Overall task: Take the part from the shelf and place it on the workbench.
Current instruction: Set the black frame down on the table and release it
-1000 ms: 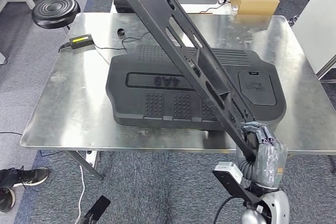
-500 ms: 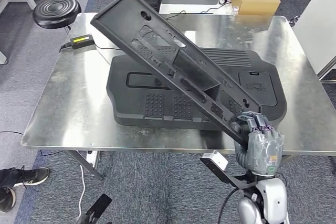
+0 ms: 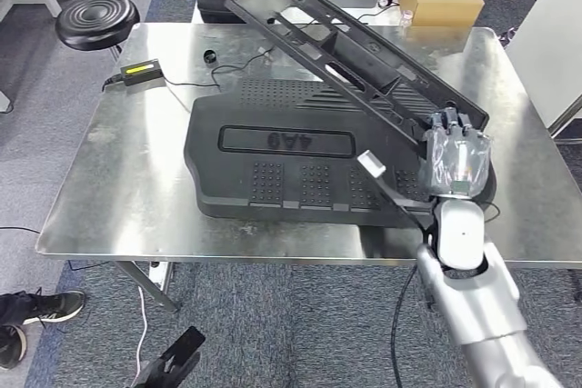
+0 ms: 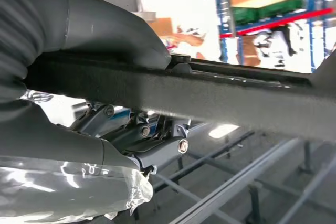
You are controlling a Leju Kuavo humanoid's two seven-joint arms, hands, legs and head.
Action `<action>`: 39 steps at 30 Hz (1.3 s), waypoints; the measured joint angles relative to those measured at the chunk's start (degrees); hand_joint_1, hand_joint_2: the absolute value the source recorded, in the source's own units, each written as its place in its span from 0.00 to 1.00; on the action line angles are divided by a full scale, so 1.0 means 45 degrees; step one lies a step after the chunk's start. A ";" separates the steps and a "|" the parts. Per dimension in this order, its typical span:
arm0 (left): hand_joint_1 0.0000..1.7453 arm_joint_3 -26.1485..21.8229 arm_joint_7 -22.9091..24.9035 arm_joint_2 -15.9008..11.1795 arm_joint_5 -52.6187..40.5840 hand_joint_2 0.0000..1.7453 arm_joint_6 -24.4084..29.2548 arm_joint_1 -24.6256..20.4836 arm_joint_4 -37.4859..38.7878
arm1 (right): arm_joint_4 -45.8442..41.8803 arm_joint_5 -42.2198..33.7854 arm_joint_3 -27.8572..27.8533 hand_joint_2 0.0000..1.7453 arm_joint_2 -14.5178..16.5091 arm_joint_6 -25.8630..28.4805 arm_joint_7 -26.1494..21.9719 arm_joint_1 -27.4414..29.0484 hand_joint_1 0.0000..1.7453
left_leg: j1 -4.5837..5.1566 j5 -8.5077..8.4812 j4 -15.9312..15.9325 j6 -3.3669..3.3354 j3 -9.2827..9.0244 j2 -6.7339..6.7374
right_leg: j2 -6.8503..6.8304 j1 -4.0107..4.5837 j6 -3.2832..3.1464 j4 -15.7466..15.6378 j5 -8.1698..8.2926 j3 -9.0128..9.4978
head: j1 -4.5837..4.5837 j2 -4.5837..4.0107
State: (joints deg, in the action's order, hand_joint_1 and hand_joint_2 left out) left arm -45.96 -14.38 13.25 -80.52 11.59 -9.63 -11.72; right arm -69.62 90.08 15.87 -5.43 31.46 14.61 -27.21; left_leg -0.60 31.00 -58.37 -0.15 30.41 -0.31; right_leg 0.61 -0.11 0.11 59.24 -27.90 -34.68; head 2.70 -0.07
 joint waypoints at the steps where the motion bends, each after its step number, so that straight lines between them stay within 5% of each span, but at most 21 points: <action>1: 0.00 0.0041 0.0011 0.0002 -0.0004 0.00 -0.0004 -0.0011 0.0000 | 0.0347 0.0001 0.0184 1.00 -0.0107 -0.0082 0.0190 -0.0266 1.00 | 0.0000 0.0000 0.0000 0.0000 0.0001 -0.0001 | -0.0002 0.0000 0.0000 0.0000 0.0000 -0.0002 | 0.0000 0.0000; 8: 0.00 0.0229 0.0101 0.0029 -0.0005 0.00 -0.0006 -0.0084 0.0000 | 0.2584 0.0004 0.1190 1.00 -0.0648 -0.0450 0.0973 -0.1704 1.00 | -0.0001 0.0001 0.0000 0.0000 0.0008 -0.0002 | -0.0011 0.0001 0.0001 0.0000 -0.0002 -0.0008 | -0.0002 0.0000; 17: 0.00 0.0271 0.0145 0.0033 0.0019 0.00 0.0012 -0.0079 0.0000 | 0.3793 0.0004 0.1939 1.00 -0.1025 -0.0516 0.1487 -0.2099 1.00 | -0.0001 0.0001 0.0000 0.0000 0.0009 -0.0002 | -0.0018 0.0000 0.0001 -0.0001 -0.0002 -0.0008 | -0.0002 0.0000; 19: 0.00 0.0271 0.0151 0.0033 0.0039 0.00 0.0022 -0.0075 0.0000 | 0.4039 0.0004 0.2181 1.00 -0.1155 -0.0539 0.1628 -0.2112 0.84 | -0.0001 0.0001 0.0000 0.0000 0.0009 -0.0002 | -0.0018 0.0000 0.0001 -0.0002 -0.0002 -0.0008 | -0.0002 0.0000; 21: 0.00 0.0271 0.0149 0.0033 0.0092 0.00 0.0038 -0.0071 0.0000 | 0.4333 0.0001 0.2479 1.00 -0.1283 -0.0619 0.1692 -0.2116 0.37 | 0.0000 0.0002 0.0000 0.0000 0.0010 -0.0002 | -0.0018 0.0000 0.0001 -0.0002 -0.0002 -0.0008 | -0.0002 0.0000; 23: 0.00 0.0271 0.0141 0.0033 0.0171 0.00 0.0071 -0.0063 0.0000 | 0.4627 -0.0001 0.2795 1.00 -0.1389 -0.0709 0.1627 -0.2115 0.03 | 0.0000 0.0002 0.0000 0.0000 0.0009 -0.0002 | -0.0017 0.0000 0.0001 -0.0003 -0.0002 -0.0009 | -0.0002 0.0000; 27: 0.00 0.0266 0.0117 0.0033 0.0377 0.00 0.0222 -0.0014 0.0000 | 0.4974 -0.0002 0.3138 1.00 -0.1564 -0.1092 0.0963 -0.2049 0.00 | 0.0000 0.0002 0.0000 0.0000 0.0007 -0.0003 | -0.0019 0.0001 0.0002 -0.0004 -0.0002 -0.0009 | -0.0002 0.0000; 31: 0.00 0.0249 0.0096 0.0031 0.0588 0.00 0.0395 0.0104 0.0000 | 0.4807 -0.0032 0.3098 0.00 -0.1805 -0.1291 0.0367 -0.1730 0.00 | 0.0000 0.0003 0.0000 0.0000 0.0001 -0.0002 | -0.0015 0.0001 0.0002 -0.0005 -0.0003 -0.0007 | -0.0002 0.0000; 39: 0.00 0.0226 0.0034 0.0028 0.0714 0.00 0.0475 0.0231 0.0000 | 0.3832 -0.0005 0.2687 0.00 -0.2251 -0.1297 -0.0063 -0.1116 0.00 | 0.0001 0.0004 0.0000 -0.0001 -0.0026 -0.0001 | -0.0007 0.0000 0.0003 -0.0008 -0.0003 0.0025 | -0.0002 0.0000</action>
State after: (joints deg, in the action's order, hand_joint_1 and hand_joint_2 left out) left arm -44.94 -14.23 13.38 -77.31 13.73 -8.59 -11.72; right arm -52.38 90.06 27.96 -15.56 25.63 14.33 -32.23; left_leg -0.60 31.02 -58.37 -0.16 30.29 -0.31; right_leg 0.58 -0.11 0.12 59.20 -27.91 -34.56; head 2.69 -0.07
